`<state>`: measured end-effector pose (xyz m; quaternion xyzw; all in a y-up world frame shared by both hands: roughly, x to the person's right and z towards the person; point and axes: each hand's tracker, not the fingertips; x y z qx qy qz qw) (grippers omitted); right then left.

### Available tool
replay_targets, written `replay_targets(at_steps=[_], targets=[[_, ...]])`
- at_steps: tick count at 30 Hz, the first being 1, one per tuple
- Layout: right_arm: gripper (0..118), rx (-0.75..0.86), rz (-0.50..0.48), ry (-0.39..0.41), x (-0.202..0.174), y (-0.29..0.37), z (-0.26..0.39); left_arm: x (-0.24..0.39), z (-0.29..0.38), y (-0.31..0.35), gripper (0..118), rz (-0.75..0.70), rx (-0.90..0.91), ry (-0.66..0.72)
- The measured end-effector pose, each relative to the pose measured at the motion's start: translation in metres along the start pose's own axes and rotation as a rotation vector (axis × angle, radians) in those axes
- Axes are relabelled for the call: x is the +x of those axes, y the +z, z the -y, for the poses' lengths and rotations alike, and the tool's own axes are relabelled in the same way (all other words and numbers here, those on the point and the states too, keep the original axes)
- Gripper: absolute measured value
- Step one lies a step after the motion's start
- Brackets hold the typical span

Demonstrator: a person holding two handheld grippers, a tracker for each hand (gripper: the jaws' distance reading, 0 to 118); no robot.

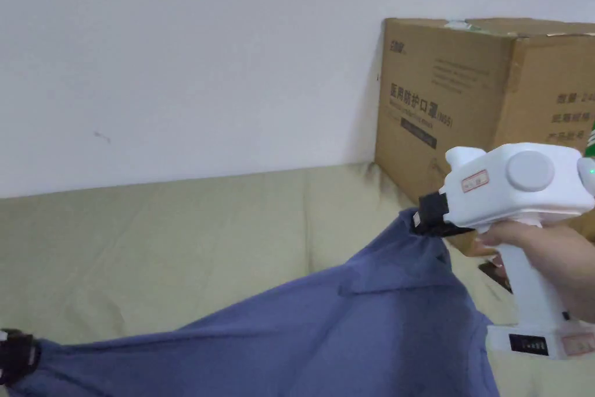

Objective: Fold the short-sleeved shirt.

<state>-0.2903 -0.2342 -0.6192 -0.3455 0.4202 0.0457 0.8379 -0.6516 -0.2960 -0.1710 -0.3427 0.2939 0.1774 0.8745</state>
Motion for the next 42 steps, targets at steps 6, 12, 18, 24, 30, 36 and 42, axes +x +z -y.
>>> replay_targets(at_steps=[6,12,18,24,30,36,42], targets=[[5,0.223,0.01,0.0,-0.022,0.144,-0.053,0.015,-0.037,0.126,0,0.041,0.202,-0.01],[3,0.26,-0.031,0.026,-0.04,0.218,-0.081,0.033,-0.067,0.207,0,0.04,0.312,-0.077],[2,0.299,-0.036,-0.021,-0.04,0.218,-0.092,0.036,-0.091,0.207,0,0.02,0.349,-0.064],[2,0.345,0.048,0.0,-0.045,0.189,-0.133,0.029,-0.134,0.167,0,0.033,0.339,0.039],[2,0.434,0.132,0.001,-0.053,0.158,-0.206,0.021,-0.186,0.123,0,0.045,0.372,0.072],[2,0.572,0.198,0.062,-0.076,0.143,-0.284,0.025,-0.252,0.084,0,0.03,0.436,0.075],[2,0.764,0.29,0.099,-0.093,0.136,-0.32,0.031,-0.297,0.059,0,-0.026,0.617,0.044]])
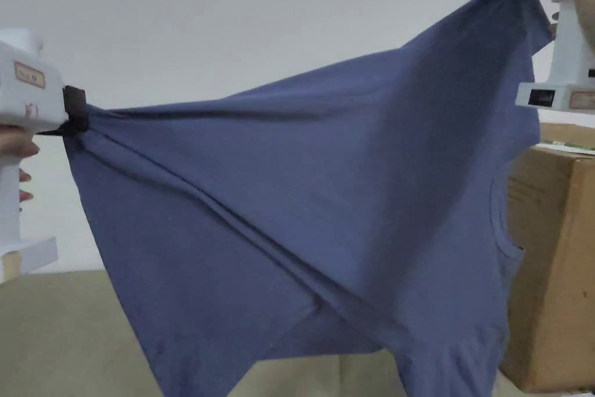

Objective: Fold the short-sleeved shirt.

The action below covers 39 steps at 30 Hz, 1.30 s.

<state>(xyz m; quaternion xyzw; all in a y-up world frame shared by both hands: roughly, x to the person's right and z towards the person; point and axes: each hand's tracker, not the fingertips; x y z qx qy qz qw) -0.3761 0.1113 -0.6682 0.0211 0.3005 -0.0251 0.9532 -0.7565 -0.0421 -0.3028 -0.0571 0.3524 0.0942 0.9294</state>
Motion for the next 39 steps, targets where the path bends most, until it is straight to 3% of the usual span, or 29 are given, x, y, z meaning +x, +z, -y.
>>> replay_targets(at_steps=[4,7,10,13,17,20,26,29,33,36,39], targets=[[2,0.092,0.012,0.027,-0.01,-0.006,0.024,0.005,0.009,-0.012,0,-0.053,0.133,-0.06],[2,0.056,-0.001,0.024,-0.012,-0.013,0.074,0.007,0.039,-0.027,0,-0.076,0.081,-0.103],[2,-0.149,-0.066,-0.017,-0.009,-0.022,0.162,0.008,0.098,-0.048,0,-0.061,-0.138,-0.155],[2,-0.376,-0.125,-0.021,-0.001,-0.01,0.281,0.007,0.192,-0.048,0,0.038,-0.336,-0.098],[2,-0.746,-0.144,-0.043,0.019,0.067,0.457,0.001,0.34,-0.008,0,0.078,-0.607,-0.074],[2,-0.939,-0.153,-0.015,0.042,0.142,0.537,-0.009,0.418,0.044,0,0.095,-0.75,-0.103],[2,-0.982,-0.207,-0.035,0.096,0.293,0.536,-0.034,0.445,0.146,0,0.146,-0.743,-0.164],[2,-0.98,-0.17,-0.048,0.13,0.345,0.515,-0.047,0.439,0.186,0,0.147,-0.725,-0.162],[2,-0.993,-0.026,-0.052,0.17,0.379,0.502,-0.055,0.435,0.239,0,0.154,-0.742,-0.125],[2,-0.984,-0.017,-0.074,0.183,0.392,0.498,-0.048,0.447,0.275,0,0.226,-0.766,-0.13],[2,-1.043,0.001,-0.009,0.181,0.393,0.508,-0.038,0.467,0.304,0,0.225,-0.777,-0.196]])
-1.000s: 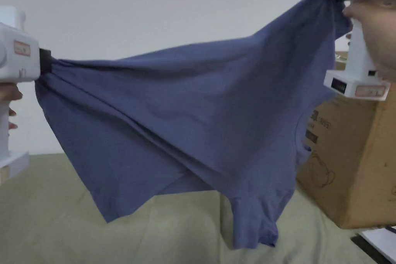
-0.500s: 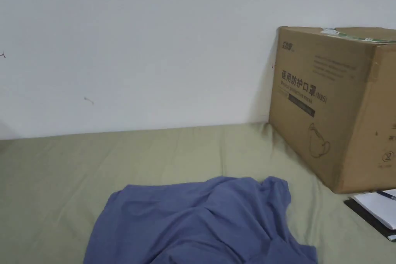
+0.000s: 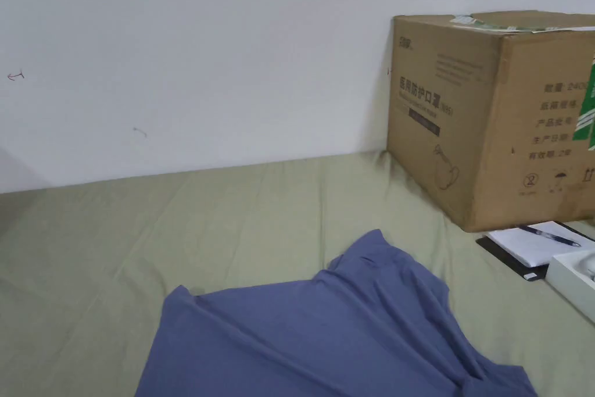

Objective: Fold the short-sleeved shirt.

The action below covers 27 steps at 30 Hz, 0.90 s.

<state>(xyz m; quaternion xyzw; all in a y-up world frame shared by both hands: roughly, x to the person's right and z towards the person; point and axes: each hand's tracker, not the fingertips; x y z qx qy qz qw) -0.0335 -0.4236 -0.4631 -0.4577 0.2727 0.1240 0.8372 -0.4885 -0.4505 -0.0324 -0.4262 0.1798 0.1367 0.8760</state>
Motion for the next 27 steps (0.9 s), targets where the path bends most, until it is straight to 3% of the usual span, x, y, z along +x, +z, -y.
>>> replay_targets(at_steps=[5,6,7,8,9,10,11,13,15,18,21,22,24,25,27], targets=[[3,-0.089,0.022,0.03,-0.006,-0.034,0.008,0.017,0.019,0.009,2,-0.019,0.018,0.062],[3,-0.084,0.029,0.024,-0.007,-0.035,0.009,0.018,0.02,0.011,9,-0.025,0.026,0.07],[6,-0.076,0.041,0.013,-0.008,-0.034,0.008,0.023,0.019,0.014,28,-0.03,0.022,0.072],[24,-0.064,0.039,-0.004,-0.008,-0.032,0.008,0.027,0.019,0.016,70,-0.046,-0.002,0.067],[49,-0.05,0.021,-0.023,-0.008,-0.026,0.009,0.028,0.02,0.019,101,-0.052,-0.023,0.058],[87,-0.034,0.013,-0.035,-0.008,-0.021,0.009,0.021,0.022,0.018,117,-0.051,-0.031,0.049],[108,-0.007,-0.016,-0.052,-0.008,-0.015,0.009,0.024,0.024,0.024,118,-0.06,-0.027,0.042],[118,0.038,-0.062,-0.079,-0.009,0.001,0.011,0.03,0.023,0.047,117,-0.075,0.073,0.062],[110,0.16,-0.094,-0.103,-0.016,0.034,0.01,0.027,0.021,0.07,117,-0.044,0.148,0.123],[113,0.279,-0.158,-0.126,-0.036,0.063,0.019,0.034,0.02,0.102,117,-0.028,0.337,0.208],[105,0.336,-0.266,-0.081,-0.063,0.088,0.021,0.049,0.021,0.128,115,0.002,0.455,0.276],[90,0.394,-0.297,-0.066,-0.074,0.097,0.024,0.048,0.025,0.131,108,0.001,0.504,0.281],[15,0.487,-0.313,-0.009,-0.096,0.111,0.029,0.057,0.027,0.137,43,-0.018,0.517,0.257],[0,0.503,-0.301,0.018,-0.107,0.117,0.03,0.061,0.023,0.136,5,-0.059,0.491,0.223],[0,0.514,-0.315,0.079,-0.123,0.122,0.031,0.057,0.022,0.129,0,-0.134,0.409,0.154]])
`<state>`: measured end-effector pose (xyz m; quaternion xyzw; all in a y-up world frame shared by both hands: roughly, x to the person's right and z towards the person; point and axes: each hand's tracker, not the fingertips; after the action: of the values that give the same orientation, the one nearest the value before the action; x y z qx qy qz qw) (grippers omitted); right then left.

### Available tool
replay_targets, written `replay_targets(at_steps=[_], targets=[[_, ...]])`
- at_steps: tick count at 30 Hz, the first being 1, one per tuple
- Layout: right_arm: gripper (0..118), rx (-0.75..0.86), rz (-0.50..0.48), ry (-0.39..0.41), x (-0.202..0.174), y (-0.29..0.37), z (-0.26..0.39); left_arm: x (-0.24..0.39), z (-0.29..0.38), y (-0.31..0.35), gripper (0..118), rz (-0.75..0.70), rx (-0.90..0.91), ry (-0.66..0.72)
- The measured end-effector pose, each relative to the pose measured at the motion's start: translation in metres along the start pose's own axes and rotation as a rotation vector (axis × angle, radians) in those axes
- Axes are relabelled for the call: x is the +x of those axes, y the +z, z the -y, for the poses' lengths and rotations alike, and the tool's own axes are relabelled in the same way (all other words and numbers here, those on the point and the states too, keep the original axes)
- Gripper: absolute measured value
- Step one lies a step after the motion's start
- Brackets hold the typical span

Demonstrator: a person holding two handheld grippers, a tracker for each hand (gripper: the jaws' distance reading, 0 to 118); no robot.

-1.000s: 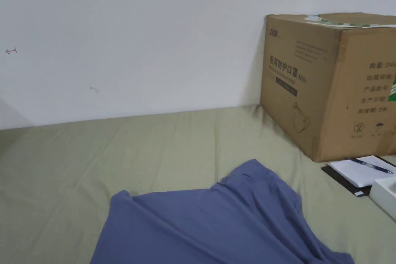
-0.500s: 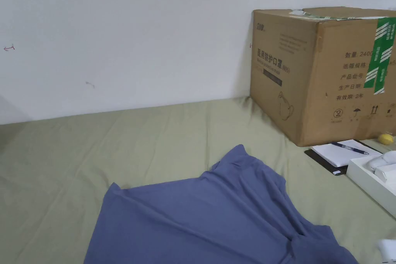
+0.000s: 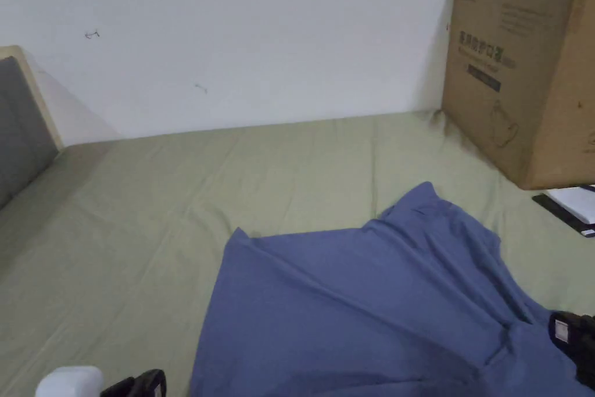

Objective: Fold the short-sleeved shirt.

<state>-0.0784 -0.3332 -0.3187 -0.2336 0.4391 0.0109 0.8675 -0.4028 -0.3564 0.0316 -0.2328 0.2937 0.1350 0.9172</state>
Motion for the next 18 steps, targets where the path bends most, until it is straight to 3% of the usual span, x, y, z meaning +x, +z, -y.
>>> replay_targets(at_steps=[2,6,7,9,10,11,16,17,18], targets=[[0,-0.011,-0.059,0.025,-0.011,0.001,-0.005,-0.004,-0.003,-0.011,0,0.024,-0.111,0.002],[0,-0.045,-0.077,0.092,-0.024,-0.005,-0.002,-0.025,0.0,-0.055,3,0.104,-0.382,0.059],[0,-0.052,-0.072,0.115,-0.026,-0.007,0.0,-0.03,0.006,-0.066,16,0.095,-0.375,0.057],[0,-0.07,-0.071,0.146,-0.03,-0.01,0.004,-0.036,0.015,-0.083,85,0.048,-0.373,0.016],[0,-0.08,-0.077,0.149,-0.027,-0.013,0.006,-0.038,0.019,-0.091,111,0.046,-0.405,-0.007],[0,-0.089,-0.083,0.159,-0.026,-0.014,0.008,-0.039,0.026,-0.1,117,0.047,-0.436,-0.02],[0,-0.121,-0.084,0.187,-0.028,-0.015,0.014,-0.045,0.045,-0.128,116,0.045,-0.51,-0.051],[0,-0.131,-0.084,0.178,-0.026,-0.017,0.015,-0.049,0.047,-0.13,111,0.075,-0.497,-0.043],[0,-0.139,-0.081,0.17,-0.028,-0.018,0.016,-0.05,0.048,-0.129,89,0.118,-0.467,-0.049]])
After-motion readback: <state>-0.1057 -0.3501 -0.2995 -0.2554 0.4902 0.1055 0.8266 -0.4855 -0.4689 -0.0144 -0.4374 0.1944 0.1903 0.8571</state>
